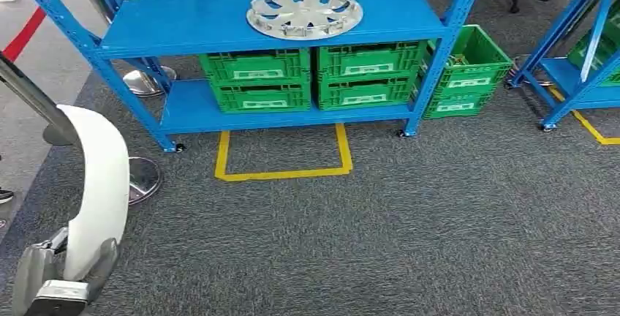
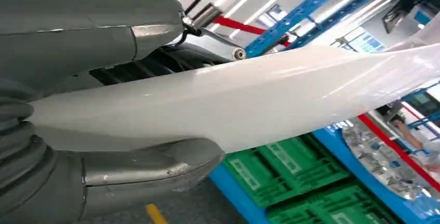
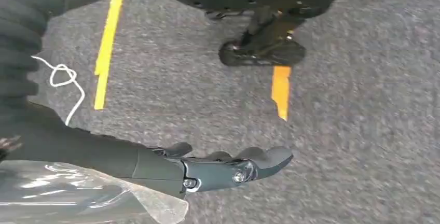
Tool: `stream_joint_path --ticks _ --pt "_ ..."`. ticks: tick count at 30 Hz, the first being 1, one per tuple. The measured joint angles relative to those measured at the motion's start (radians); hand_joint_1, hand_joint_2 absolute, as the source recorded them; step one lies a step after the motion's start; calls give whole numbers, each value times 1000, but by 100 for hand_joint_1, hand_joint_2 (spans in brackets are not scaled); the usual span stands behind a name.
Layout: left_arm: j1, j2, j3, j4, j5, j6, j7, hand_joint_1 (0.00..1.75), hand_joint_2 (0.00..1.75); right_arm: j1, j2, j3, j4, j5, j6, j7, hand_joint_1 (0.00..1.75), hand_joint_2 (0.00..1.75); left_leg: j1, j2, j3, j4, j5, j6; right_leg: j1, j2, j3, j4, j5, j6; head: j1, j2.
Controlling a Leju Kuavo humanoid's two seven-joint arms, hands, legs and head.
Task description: Take the parts from the cabinet and place them on the table.
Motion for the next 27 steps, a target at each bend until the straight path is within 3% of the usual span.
stream_joint_path --ticks 1,2,3,4,6,7,8,9,10,11,12,13,14,15,16,17,18,19,20,22,23,24,25,26,27 --pt "0 0 0 0 2 2 -3 175 175 1 0 1 0 -2 2 0 0 175 0 0 60 -80 18 4 0 1 -19 11 8 4 0 0" --pt "-1 0 0 0 2 3 -5 175 175 2 0 2 0 -2 3 0 0 175 0 -2 123 -166 1 9 0 1 -29 18 13 8 0 0" --pt "-1 0 0 0 2 3 -7 175 175 4 0 2 -1 -5 5 0 0 175 -5 -2 167 -245 -24 16 5 2 -38 26 20 14 0 0" --pt "-2 0 0 0 3 5 -8 175 175 4 0 2 -2 -8 5 0 0 175 -6 -3 171 -266 -37 23 5 1 -43 25 34 20 3 0" --pt "0 0 0 0 4 9 -10 175 175 7 0 3 -4 -11 5 0 0 175 -11 -2 155 -261 -25 35 1 0 -50 18 59 29 3 0" --pt "0 0 0 0 5 10 -13 175 175 11 0 3 -5 -14 5 0 0 175 -2 3 139 -273 -6 47 3 4 -57 20 64 35 0 0" --pt "-2 0 0 1 5 10 -14 175 175 13 0 3 -6 -13 5 1 0 175 -3 8 124 -271 6 54 0 10 -71 33 23 40 2 0" --pt "-1 0 0 1 7 10 -16 175 175 17 0 4 -8 -14 5 1 0 175 -3 8 108 -271 18 63 -2 13 -83 73 -43 43 6 0" --pt "-1 0 0 1 11 10 -18 175 175 19 0 5 -8 -14 5 1 0 175 -3 9 91 -271 29 66 -3 13 -102 141 -108 48 6 0" --pt "-1 0 0 1 11 10 -19 175 175 19 0 6 -9 -14 6 1 0 175 -4 13 75 -270 43 66 -3 13 -113 218 -155 52 7 0" --pt "-1 -1 0 2 13 10 -20 175 175 18 0 8 -9 -13 7 1 0 175 -4 19 58 -270 56 66 -3 13 -121 286 -168 56 6 0" --pt "-1 -1 0 3 13 10 -20 175 175 18 0 10 -9 -7 8 1 0 175 -4 26 42 -268 68 64 -4 13 -118 327 -141 58 7 0" --pt "-1 0 0 4 13 10 -20 175 175 18 0 10 -9 -5 10 1 0 175 -4 32 26 -265 78 62 -4 13 -101 328 -94 58 6 0" --pt "1 0 0 4 14 12 -20 175 175 18 0 11 -10 2 13 0 0 175 -4 39 13 -260 86 59 -4 11 -67 295 -49 57 7 0" --pt "4 0 0 5 19 17 -20 175 175 18 0 11 -10 13 17 -3 0 175 -4 46 -1 -255 93 55 -4 3 -9 225 -24 57 7 0" --pt "9 -1 2 4 22 25 -21 175 175 15 0 11 -10 24 21 -10 0 175 -5 50 -4 -247 99 49 -5 -23 67 129 -39 54 7 0" --pt "20 2 8 4 32 34 -29 175 175 10 0 14 -10 43 26 -22 0 175 -10 59 -8 -240 101 45 -3 -52 156 20 -84 51 9 0" --pt "29 7 15 4 46 47 -41 175 175 3 0 14 -9 60 26 -32 0 175 -12 70 -11 -232 106 37 1 -46 167 -30 -112 44 5 0" --pt "34 15 21 4 67 53 -56 175 175 -6 0 16 -6 78 26 -46 0 175 -12 80 -16 -229 111 32 1 -36 158 -35 -119 33 7 0" --pt "38 28 41 5 95 52 -89 175 175 -12 0 7 13 111 19 -65 0 175 -9 96 -16 -230 121 23 0 -22 146 -34 -108 15 7 0" --pt "42 32 51 5 97 46 -92 175 175 -14 0 0 20 117 17 -69 0 175 -3 73 -22 -218 100 13 -2 -20 141 -34 -98 6 7 0" --pt "48 31 58 5 91 33 -92 175 175 -15 0 -4 22 114 16 -69 0 175 -3 39 -34 -178 45 6 -3 -15 131 -34 -89 -2 5 0" --pt "54 28 62 5 78 20 -86 175 175 -15 0 -6 21 96 14 -65 0 175 -2 18 -56 -106 -16 1 -2 -9 120 -34 -81 -6 5 0" --pt "56 23 62 5 62 11 -79 175 175 -13 0 -6 20 70 10 -51 0 175 -1 9 -80 -27 -62 -1 0 -2 110 -32 -73 -8 5 0" --pt "55 18 59 5 49 6 -71 175 175 -9 0 -6 16 40 5 -33 0 175 -1 7 -96 40 -92 -1 2 5 101 -32 -66 -8 6 0"
